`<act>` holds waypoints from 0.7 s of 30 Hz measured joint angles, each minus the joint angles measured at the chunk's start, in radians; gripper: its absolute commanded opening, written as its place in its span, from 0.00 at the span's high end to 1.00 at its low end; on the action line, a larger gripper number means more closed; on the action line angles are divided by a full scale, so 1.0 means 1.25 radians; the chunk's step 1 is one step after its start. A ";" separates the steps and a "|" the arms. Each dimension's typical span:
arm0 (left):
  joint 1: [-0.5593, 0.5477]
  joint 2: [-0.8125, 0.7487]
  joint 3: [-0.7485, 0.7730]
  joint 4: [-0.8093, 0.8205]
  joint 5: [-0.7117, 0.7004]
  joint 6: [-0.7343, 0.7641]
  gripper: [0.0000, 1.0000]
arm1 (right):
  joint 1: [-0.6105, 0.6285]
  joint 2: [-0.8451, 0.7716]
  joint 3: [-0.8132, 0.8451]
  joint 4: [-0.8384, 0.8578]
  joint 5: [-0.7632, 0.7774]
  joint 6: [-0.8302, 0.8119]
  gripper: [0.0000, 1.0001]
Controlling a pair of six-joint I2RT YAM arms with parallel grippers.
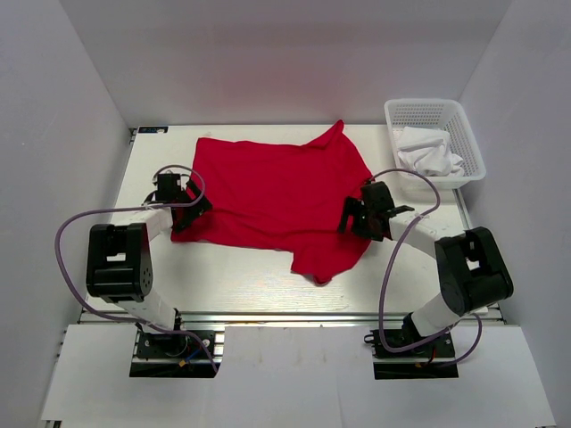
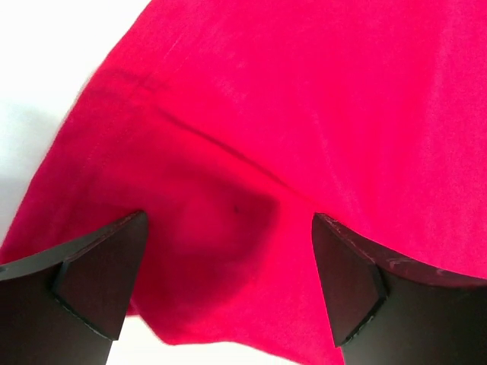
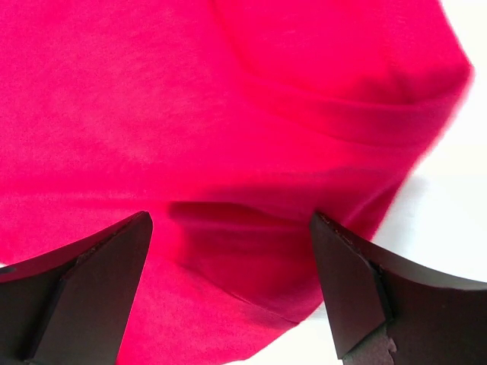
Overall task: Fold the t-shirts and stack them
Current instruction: Flatten out the tshirt
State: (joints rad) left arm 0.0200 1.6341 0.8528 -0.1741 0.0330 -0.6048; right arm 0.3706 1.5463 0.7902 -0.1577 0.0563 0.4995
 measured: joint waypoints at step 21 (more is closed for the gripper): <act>-0.002 -0.397 -0.107 -0.300 -0.062 -0.033 0.01 | 0.015 -0.140 0.011 -0.062 -0.027 -0.183 0.10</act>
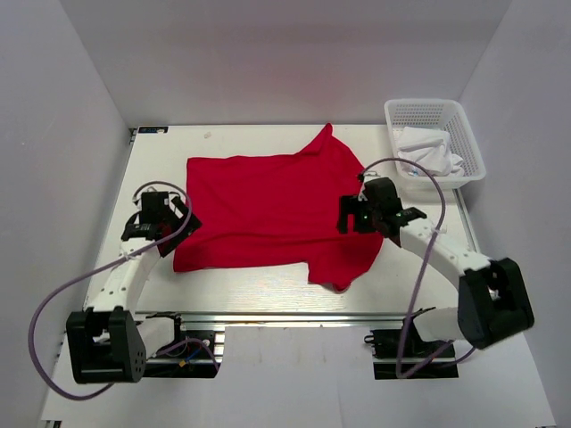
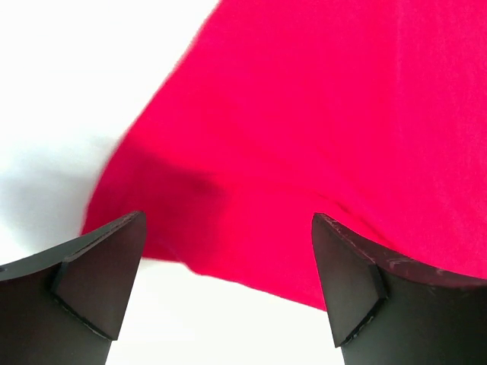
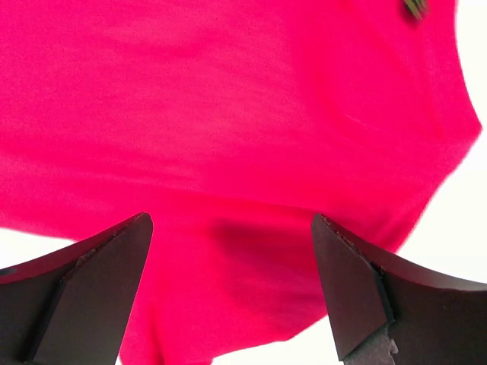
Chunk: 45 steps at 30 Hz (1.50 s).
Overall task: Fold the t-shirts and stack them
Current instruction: Flatten out the tshirt, then grap the side of the flattened tshirt closest away from the robot with both arms
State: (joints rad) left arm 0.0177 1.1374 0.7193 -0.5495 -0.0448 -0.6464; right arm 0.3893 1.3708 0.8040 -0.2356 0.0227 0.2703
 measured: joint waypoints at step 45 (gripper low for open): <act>0.022 -0.010 -0.136 -0.039 -0.083 -0.078 1.00 | 0.570 0.000 -0.035 -0.342 0.198 0.158 1.00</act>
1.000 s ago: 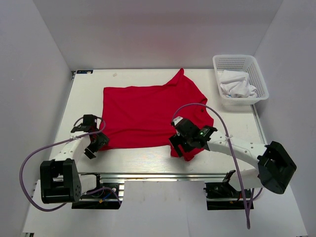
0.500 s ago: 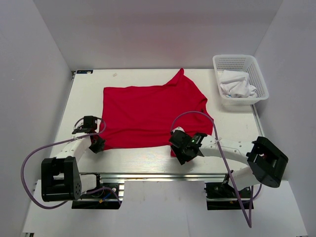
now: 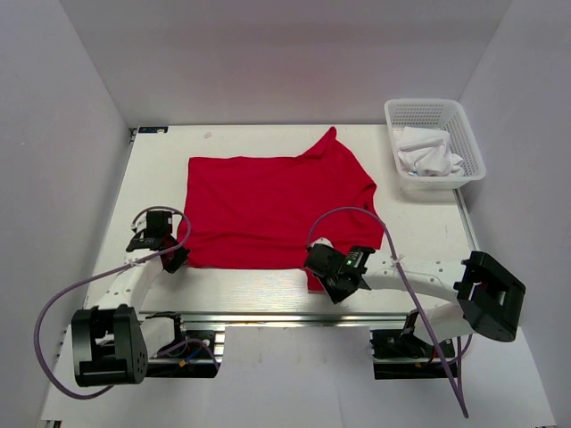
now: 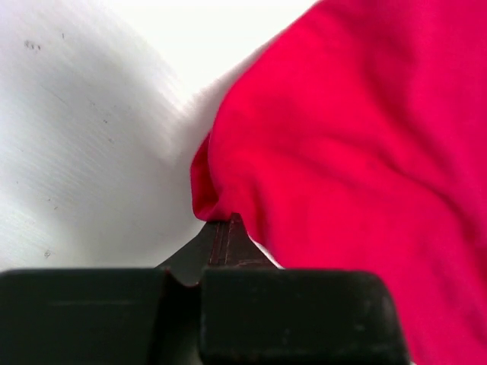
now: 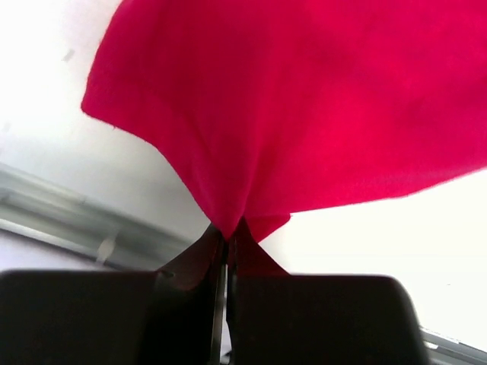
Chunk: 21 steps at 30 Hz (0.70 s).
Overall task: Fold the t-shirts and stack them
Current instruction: Grap the side of the flattened tshirt closest away from the robot with both arms
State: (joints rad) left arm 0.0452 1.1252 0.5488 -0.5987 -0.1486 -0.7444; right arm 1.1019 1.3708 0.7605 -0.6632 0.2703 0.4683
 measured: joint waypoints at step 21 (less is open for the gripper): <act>0.000 -0.060 0.011 0.009 0.027 0.008 1.00 | -0.019 -0.034 0.077 0.010 0.079 -0.070 1.00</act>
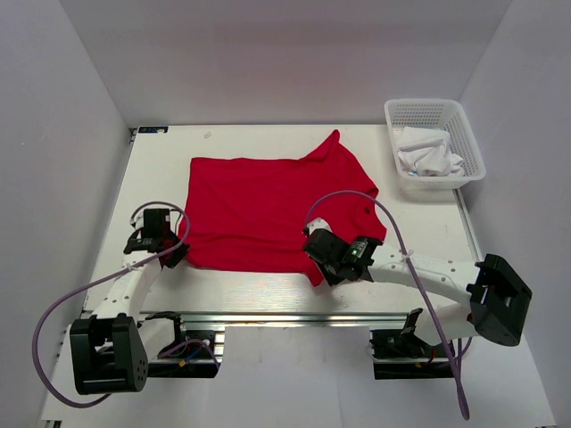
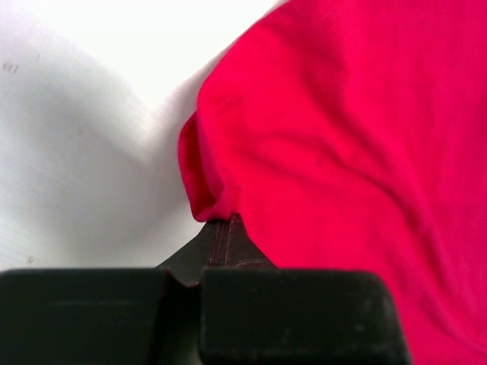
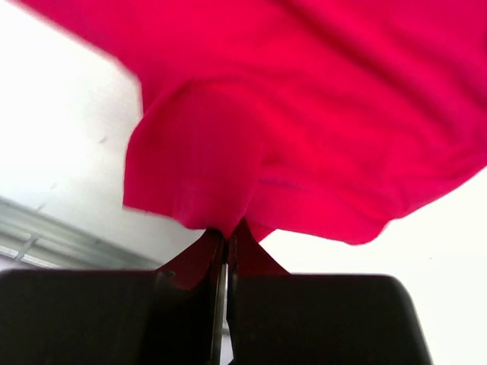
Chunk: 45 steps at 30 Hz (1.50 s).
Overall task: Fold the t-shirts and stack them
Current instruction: Grap the side of the flattened tshirt closest away from the robot with both arms, then fold the flattened tshirt in 1/3 of the way
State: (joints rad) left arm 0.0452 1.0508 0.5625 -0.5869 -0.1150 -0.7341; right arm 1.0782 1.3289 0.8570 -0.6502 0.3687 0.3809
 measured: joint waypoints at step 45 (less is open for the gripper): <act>0.000 0.513 0.466 0.117 -0.043 0.030 1.00 | -0.397 0.434 0.502 0.031 -0.010 -0.345 0.98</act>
State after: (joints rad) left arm 0.0452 1.6920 1.1446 -0.4404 -0.1684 -0.6964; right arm 0.5823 1.8717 1.4845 -0.6113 0.3557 -0.0502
